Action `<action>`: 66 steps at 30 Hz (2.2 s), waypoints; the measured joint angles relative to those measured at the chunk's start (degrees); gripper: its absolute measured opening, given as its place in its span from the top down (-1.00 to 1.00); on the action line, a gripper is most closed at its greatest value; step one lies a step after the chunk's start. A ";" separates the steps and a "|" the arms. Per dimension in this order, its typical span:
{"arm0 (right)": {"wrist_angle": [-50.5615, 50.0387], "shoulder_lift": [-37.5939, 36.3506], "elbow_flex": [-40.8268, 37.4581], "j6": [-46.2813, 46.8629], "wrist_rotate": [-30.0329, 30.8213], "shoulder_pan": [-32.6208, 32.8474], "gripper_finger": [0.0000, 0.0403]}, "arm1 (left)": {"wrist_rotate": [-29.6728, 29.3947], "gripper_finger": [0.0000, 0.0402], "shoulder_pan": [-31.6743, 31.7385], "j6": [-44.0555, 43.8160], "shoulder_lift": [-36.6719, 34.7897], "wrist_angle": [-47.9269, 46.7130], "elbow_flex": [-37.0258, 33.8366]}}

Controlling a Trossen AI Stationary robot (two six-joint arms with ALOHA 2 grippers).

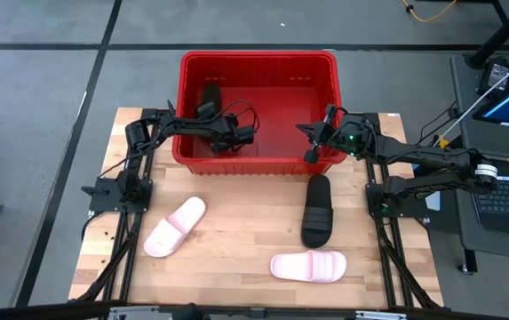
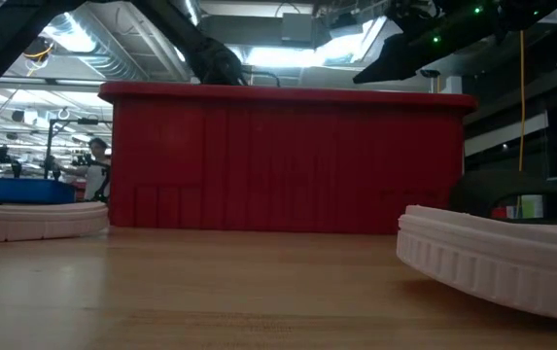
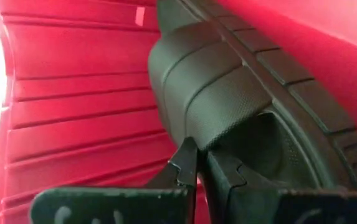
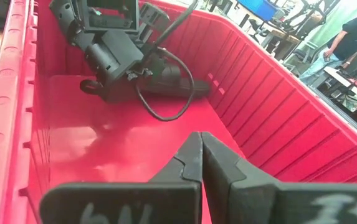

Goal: Pick and place slides into bin
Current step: Put the left black slides into the red bin, then put the black slides into the red bin

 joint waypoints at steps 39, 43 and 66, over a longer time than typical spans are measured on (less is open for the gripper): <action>0.02 0.00 0.00 0.02 -5.56 0.00 0.97 | 17.24 0.38 0.48 -2.18 -0.04 5.99 0.04; 0.02 0.00 0.00 0.02 -5.60 0.00 0.97 | 18.70 0.38 0.50 -2.46 -0.04 5.86 0.04; 0.00 0.00 0.00 0.02 -5.60 0.00 0.97 | 24.17 0.37 0.39 2.01 -9.08 5.82 0.04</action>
